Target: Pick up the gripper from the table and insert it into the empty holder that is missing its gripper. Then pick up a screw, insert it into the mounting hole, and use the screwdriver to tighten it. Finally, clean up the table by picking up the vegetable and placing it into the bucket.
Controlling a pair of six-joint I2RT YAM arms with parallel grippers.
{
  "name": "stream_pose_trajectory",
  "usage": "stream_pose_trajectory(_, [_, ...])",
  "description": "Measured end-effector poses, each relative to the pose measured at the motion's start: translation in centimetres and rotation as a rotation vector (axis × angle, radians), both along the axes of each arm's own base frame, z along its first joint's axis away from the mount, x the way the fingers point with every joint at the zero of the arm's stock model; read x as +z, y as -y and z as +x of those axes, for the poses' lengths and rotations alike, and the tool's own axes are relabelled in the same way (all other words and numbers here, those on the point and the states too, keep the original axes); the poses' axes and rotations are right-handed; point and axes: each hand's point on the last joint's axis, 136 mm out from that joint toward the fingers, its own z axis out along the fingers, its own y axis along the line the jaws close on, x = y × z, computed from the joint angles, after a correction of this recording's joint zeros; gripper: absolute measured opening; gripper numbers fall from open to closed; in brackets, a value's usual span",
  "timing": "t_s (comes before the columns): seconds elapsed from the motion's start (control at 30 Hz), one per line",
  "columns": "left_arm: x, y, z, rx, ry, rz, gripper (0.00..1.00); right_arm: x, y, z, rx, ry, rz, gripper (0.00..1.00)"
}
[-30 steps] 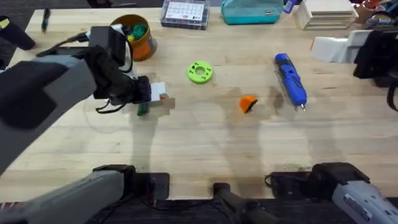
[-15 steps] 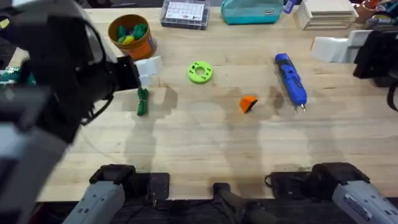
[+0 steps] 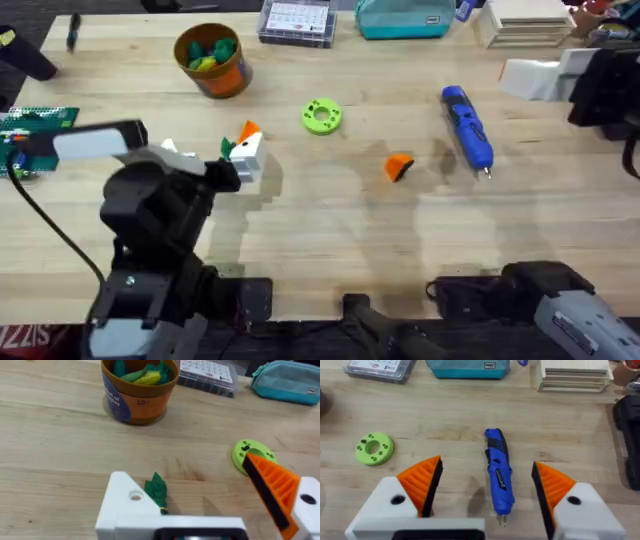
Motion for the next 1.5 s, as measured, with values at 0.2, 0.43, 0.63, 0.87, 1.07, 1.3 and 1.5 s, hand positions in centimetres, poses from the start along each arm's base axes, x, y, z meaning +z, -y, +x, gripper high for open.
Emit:
stream_pose_trajectory(0.2, [0.3,1.4,-0.7,-0.098,0.083,0.035,0.985,0.0,0.0,0.0,0.0,0.0,0.0,0.994])
stream_pose_trajectory(0.43, [2.5,5.0,-2.2,-0.335,0.216,0.119,0.985,0.0,0.0,0.0,0.0,0.0,0.0,0.994])
stream_pose_trajectory(0.63, [4.2,8.1,-4.2,-0.539,0.315,0.126,0.985,0.0,0.0,0.0,0.0,0.0,0.0,0.994])
stream_pose_trajectory(0.87, [4.1,9.4,-5.2,-0.63,0.319,0.106,0.985,0.0,0.0,0.0,0.0,0.0,0.0,0.994])
stream_pose_trajectory(1.07, [4.1,9.7,-5.4,-0.651,0.32,0.101,0.985,0.0,0.0,0.0,0.0,0.0,0.0,0.994])
stream_pose_trajectory(1.3, [4.1,9.9,-5.6,-0.667,0.32,0.097,0.985,0.0,0.0,0.0,0.0,0.0,0.0,0.993])
stream_pose_trajectory(1.5, [4.0,10.7,-6.3,-0.728,0.32,0.082,0.985,0.0,0.0,0.0,0.0,0.0,0.0,0.994])
